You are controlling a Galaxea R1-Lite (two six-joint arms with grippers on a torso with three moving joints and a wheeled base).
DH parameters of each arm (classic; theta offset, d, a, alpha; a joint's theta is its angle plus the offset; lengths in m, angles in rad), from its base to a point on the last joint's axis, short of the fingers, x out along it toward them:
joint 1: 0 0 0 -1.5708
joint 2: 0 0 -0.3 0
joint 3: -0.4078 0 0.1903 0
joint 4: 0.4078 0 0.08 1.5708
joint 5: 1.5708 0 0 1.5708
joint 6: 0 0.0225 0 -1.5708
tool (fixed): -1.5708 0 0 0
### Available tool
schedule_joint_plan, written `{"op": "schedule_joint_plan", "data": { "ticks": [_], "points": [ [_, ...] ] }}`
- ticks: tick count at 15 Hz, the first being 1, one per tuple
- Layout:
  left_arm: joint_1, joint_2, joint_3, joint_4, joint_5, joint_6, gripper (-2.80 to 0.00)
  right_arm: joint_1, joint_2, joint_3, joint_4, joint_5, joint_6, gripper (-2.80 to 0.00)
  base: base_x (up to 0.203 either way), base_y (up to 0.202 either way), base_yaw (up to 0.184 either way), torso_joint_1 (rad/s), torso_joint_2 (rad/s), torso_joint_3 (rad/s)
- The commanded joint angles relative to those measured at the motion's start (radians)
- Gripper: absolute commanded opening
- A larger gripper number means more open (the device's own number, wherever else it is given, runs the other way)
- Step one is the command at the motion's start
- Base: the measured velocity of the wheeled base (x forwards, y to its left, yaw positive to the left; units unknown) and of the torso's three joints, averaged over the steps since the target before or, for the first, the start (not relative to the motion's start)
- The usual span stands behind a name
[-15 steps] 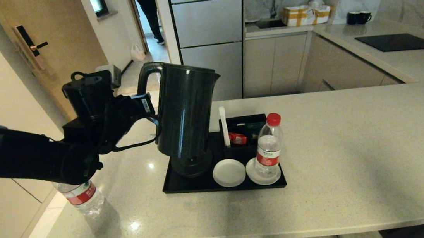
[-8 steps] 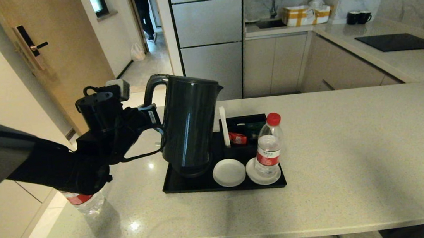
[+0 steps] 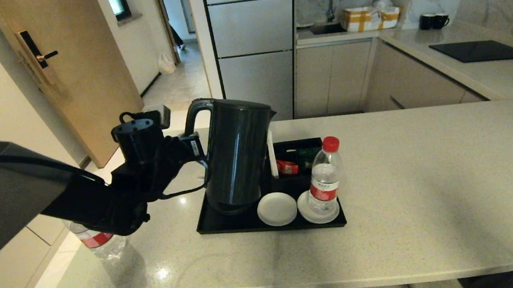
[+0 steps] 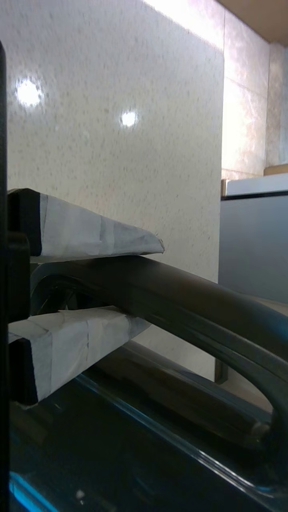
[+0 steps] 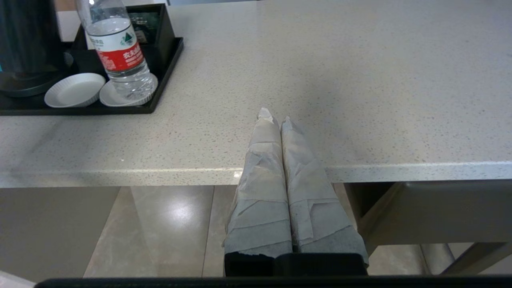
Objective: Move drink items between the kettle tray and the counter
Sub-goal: Return the kettle to its original position
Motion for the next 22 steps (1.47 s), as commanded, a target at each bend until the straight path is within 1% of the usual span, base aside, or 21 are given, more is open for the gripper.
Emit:
{"op": "schedule_joint_plan", "data": {
  "ticks": [1, 3, 6, 8, 12, 14, 17, 19, 21, 22],
  "points": [
    [-0.001, 0.049, -0.009, -0.006, 0.003, -0.004, -2.80, 0.000, 0.000, 0.000, 0.000, 0.000, 0.000, -2.80, 0.000, 0.000, 0.000, 0.000, 0.00, 0.000],
    [-0.001, 0.050, 0.012, -0.014, 0.003, -0.005, -2.80, 0.000, 0.000, 0.001, 0.000, 0.000, 0.000, -2.80, 0.000, 0.000, 0.000, 0.000, 0.00, 0.000],
    [0.012, 0.061, 0.058, -0.108, -0.020, 0.008, -2.80, 0.000, 0.000, 0.001, 0.000, 0.000, 0.000, -2.80, 0.000, 0.000, 0.000, 0.000, 0.00, 0.000],
    [0.048, 0.059, 0.082, -0.120, -0.043, 0.024, -2.80, 0.000, 0.000, 0.001, 0.000, 0.000, 0.000, -2.80, 0.000, 0.000, 0.000, 0.000, 0.00, 0.000],
    [0.072, 0.057, 0.084, -0.127, -0.052, 0.041, -2.80, 0.000, 0.000, 0.001, 0.000, 0.000, 0.000, -2.80, 0.000, 0.000, 0.000, 0.000, 0.00, 0.000],
    [0.111, 0.051, 0.101, -0.143, -0.084, 0.047, -2.80, 0.000, 0.000, 0.000, 0.000, 0.000, 0.000, -2.80, 0.000, 0.000, 0.000, 0.000, 0.00, 0.000],
    [0.111, 0.050, 0.138, -0.161, -0.090, 0.050, -2.80, 0.000, 0.000, 0.001, 0.000, 0.000, 0.000, -2.80, 0.000, 0.000, 0.000, 0.000, 0.00, 0.000],
    [0.111, 0.054, 0.204, -0.236, -0.106, 0.081, -2.80, 0.000, 0.000, 0.001, 0.000, 0.000, 0.000, -2.80, 0.000, 0.000, 0.000, 0.000, 0.00, 0.000],
    [0.105, 0.048, 0.236, -0.253, -0.115, 0.085, -2.80, 0.000, 0.000, 0.001, 0.000, 0.000, 0.000, -2.80, 0.000, 0.000, 0.000, 0.000, 0.00, 0.000],
    [0.090, 0.046, 0.266, -0.266, -0.116, 0.085, -2.80, 0.000, 0.000, 0.001, 0.000, 0.000, 0.000, -2.80, 0.000, 0.000, 0.000, 0.000, 0.00, 0.000]
  ]
}}
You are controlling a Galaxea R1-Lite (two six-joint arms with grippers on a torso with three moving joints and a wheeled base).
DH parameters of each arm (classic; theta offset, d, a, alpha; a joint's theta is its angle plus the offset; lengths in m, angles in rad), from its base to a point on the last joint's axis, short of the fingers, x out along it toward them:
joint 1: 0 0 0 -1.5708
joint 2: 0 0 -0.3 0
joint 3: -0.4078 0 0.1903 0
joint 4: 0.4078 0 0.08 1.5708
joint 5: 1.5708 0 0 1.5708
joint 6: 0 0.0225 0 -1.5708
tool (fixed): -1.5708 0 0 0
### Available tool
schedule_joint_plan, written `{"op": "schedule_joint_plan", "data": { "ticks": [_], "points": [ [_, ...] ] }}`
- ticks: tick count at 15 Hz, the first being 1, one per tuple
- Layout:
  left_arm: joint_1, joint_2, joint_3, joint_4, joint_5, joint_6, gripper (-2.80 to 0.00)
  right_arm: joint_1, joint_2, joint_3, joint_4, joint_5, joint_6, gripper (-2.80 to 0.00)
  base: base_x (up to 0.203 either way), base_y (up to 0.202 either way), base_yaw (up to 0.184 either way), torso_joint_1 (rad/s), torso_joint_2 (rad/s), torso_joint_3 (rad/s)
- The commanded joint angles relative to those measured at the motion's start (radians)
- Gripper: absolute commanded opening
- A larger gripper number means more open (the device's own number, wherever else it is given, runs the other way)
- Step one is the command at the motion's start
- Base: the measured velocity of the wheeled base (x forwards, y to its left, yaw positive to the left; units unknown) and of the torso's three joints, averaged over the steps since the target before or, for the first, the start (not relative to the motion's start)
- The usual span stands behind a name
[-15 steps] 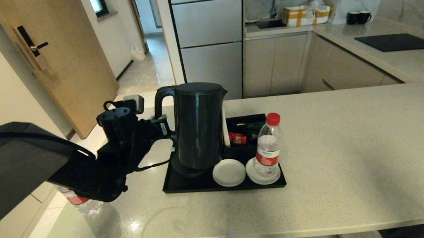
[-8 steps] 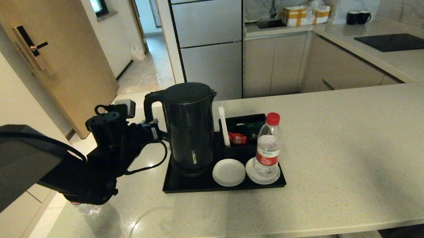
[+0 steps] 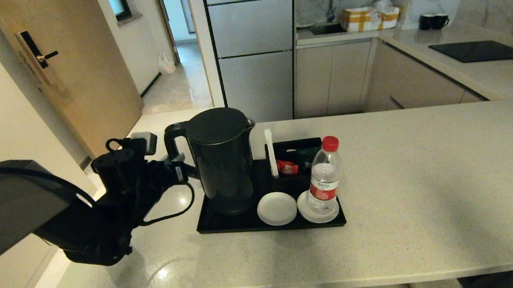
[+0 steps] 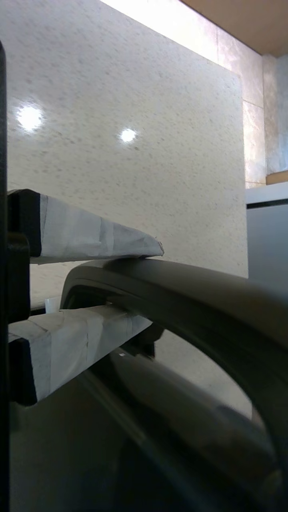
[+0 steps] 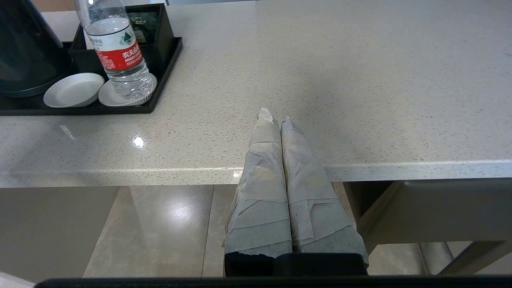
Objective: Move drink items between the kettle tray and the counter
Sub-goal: Return the kettle to its original position
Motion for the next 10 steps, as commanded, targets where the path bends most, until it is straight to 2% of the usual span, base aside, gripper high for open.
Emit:
{"op": "schedule_joint_plan", "data": {
  "ticks": [1, 4, 10],
  "points": [
    [-0.022, -0.003, 0.043, -0.020, 0.000, 0.000, -2.80, 0.000, 0.000, 0.001, 0.000, 0.000, 0.000, -2.80, 0.000, 0.000, 0.000, 0.000, 0.00, 0.000],
    [-0.057, 0.009, 0.093, -0.068, 0.001, 0.013, -2.80, 0.000, 0.000, -0.001, 0.000, 0.000, 0.000, -2.80, 0.000, 0.000, 0.000, 0.000, 0.00, 0.000],
    [-0.073, 0.020, 0.092, -0.071, 0.006, 0.020, -2.80, 0.000, 0.000, 0.001, 0.000, 0.000, 0.000, -2.80, 0.000, 0.000, 0.000, 0.000, 0.00, 0.000]
  ]
}}
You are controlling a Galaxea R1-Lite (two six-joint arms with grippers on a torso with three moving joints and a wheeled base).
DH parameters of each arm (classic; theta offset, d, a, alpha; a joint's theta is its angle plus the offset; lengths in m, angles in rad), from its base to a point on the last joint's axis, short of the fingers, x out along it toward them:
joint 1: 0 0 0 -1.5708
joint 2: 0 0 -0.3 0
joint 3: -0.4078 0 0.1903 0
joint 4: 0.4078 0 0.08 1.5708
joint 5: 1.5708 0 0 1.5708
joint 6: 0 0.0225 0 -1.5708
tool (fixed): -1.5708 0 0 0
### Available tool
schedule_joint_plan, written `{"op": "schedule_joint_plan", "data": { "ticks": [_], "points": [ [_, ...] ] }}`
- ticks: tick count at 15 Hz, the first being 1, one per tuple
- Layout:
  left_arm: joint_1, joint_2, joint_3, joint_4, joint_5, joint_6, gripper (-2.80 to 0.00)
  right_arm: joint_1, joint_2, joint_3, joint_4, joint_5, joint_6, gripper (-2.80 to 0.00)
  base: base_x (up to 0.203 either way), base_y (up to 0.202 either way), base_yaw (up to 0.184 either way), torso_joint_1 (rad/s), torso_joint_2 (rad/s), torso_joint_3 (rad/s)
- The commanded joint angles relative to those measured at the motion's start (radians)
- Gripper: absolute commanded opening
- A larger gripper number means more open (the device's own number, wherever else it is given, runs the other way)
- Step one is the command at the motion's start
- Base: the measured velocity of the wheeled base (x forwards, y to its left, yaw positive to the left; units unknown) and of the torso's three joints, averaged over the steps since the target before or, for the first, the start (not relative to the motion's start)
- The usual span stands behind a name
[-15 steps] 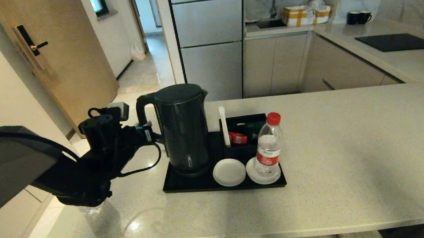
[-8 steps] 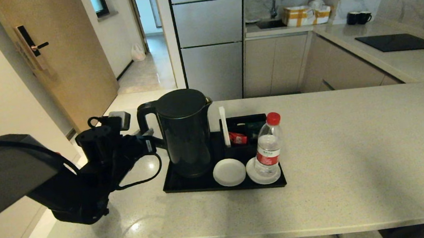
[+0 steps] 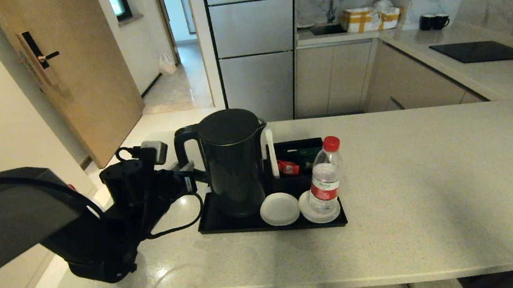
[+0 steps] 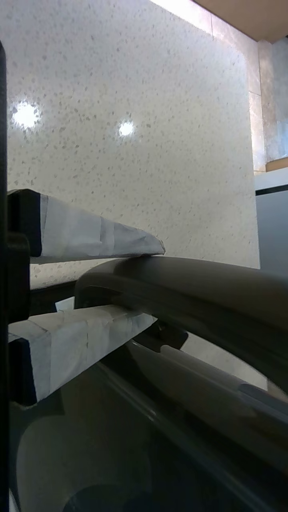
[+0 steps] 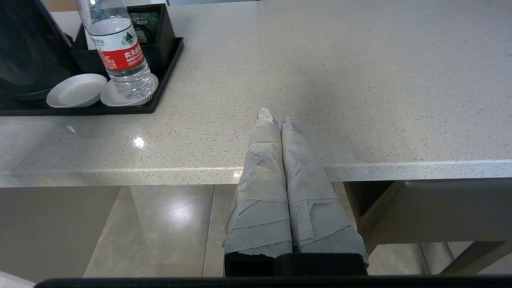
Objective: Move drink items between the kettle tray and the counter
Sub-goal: Return the kettle to its original position
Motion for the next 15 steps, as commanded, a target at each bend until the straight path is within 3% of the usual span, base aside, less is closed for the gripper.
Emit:
{"op": "schedule_joint_plan", "data": {
  "ticks": [1, 15],
  "points": [
    [-0.003, 0.014, -0.002, -0.004, -0.001, 0.000, -2.80, 0.000, 0.000, 0.000, 0.000, 0.000, 0.000, -2.80, 0.000, 0.000, 0.000, 0.000, 0.00, 0.000],
    [-0.006, 0.005, -0.002, -0.008, 0.004, 0.026, -2.80, 0.000, 0.000, 0.000, 0.000, 0.000, 0.000, -2.80, 0.000, 0.000, 0.000, 0.000, 0.00, 0.000]
  ]
}}
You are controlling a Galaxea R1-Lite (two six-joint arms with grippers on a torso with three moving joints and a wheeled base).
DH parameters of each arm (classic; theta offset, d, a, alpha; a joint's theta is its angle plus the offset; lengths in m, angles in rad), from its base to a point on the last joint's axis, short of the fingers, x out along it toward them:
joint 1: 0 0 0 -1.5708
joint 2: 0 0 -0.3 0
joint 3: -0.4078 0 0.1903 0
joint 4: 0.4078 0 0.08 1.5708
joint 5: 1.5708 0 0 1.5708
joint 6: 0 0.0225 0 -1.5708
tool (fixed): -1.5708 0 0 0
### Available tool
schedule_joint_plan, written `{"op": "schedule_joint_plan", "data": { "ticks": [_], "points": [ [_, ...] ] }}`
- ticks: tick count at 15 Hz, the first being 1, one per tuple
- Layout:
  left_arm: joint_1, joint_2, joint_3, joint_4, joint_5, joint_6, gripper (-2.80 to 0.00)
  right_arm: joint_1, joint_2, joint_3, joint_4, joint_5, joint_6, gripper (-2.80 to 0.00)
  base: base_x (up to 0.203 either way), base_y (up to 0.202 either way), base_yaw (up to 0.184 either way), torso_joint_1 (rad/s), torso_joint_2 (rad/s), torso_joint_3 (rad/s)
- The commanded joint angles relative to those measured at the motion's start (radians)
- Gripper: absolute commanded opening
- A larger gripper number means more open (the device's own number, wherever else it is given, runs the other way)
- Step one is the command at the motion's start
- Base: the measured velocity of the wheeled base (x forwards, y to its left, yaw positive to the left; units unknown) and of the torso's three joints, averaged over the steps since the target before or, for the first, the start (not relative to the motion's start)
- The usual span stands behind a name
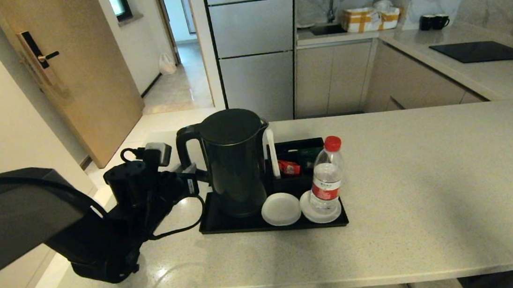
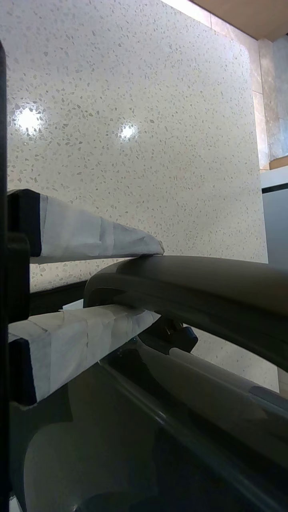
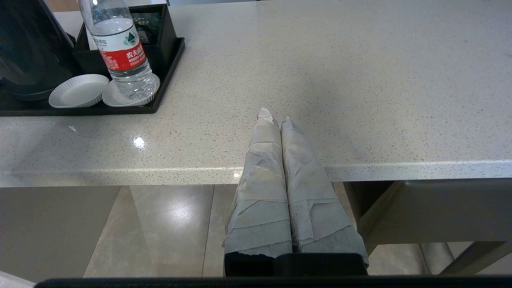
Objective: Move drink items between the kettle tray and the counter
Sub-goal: Return the kettle to its original position
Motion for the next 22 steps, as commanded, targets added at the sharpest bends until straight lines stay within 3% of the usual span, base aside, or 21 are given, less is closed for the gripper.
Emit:
{"op": "schedule_joint_plan", "data": {
  "ticks": [1, 22],
  "points": [
    [-0.004, -0.002, 0.003, -0.011, 0.001, 0.001, -2.80, 0.000, 0.000, 0.000, 0.000, 0.000, 0.000, -2.80, 0.000, 0.000, 0.000, 0.000, 0.00, 0.000],
    [-0.010, -0.030, -0.006, -0.011, 0.009, 0.001, -2.80, 0.000, 0.000, 0.001, 0.000, 0.000, 0.000, -2.80, 0.000, 0.000, 0.000, 0.000, 0.00, 0.000]
  ]
}}
